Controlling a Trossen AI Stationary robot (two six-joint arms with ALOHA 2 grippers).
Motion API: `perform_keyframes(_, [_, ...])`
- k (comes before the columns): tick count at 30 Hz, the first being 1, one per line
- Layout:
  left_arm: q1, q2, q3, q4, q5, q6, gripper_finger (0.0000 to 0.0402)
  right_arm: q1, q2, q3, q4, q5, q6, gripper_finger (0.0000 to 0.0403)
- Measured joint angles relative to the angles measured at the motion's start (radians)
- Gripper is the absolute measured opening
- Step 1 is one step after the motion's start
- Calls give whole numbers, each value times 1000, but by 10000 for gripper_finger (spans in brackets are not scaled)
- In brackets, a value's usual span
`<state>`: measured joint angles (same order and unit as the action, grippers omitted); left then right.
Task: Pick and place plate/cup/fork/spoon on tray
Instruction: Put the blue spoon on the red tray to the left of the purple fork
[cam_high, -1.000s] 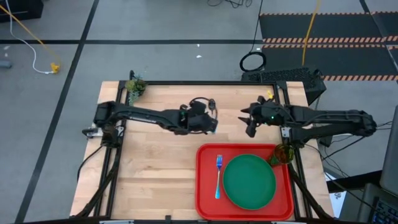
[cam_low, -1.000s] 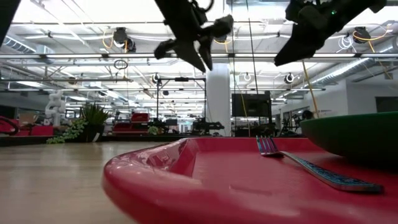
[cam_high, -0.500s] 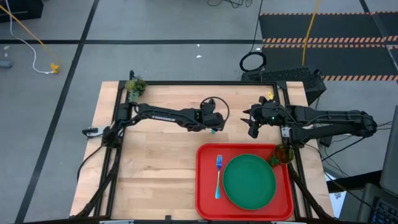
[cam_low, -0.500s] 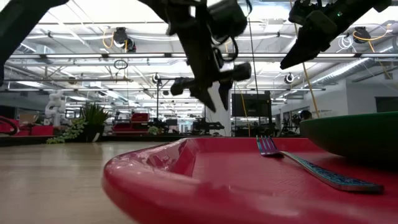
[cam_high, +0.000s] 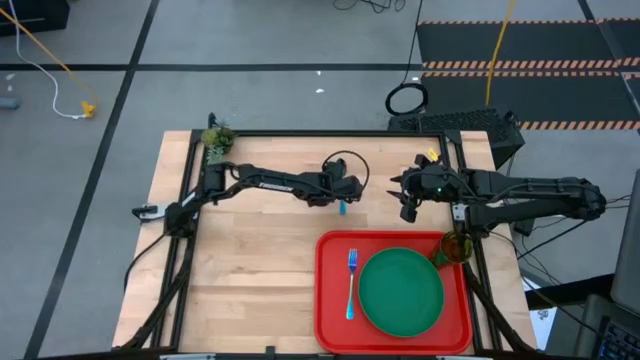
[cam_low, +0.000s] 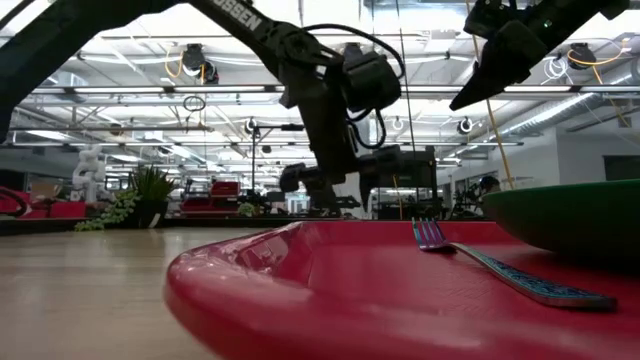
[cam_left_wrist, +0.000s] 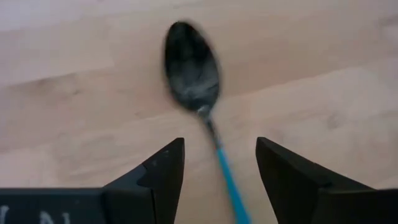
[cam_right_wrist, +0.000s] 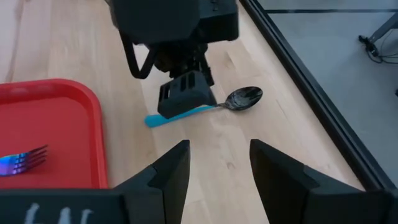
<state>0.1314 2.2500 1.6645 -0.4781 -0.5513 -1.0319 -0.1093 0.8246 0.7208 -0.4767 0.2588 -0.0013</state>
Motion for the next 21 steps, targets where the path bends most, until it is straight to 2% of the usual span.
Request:
perform_keyframes(15, [3,66,1,31,-1,11,151,0,0,0,-4,0,-4,160])
perform_keyframes(21, [2,68,0,50,-23,63,115,0,0,0,9,0,-6,160])
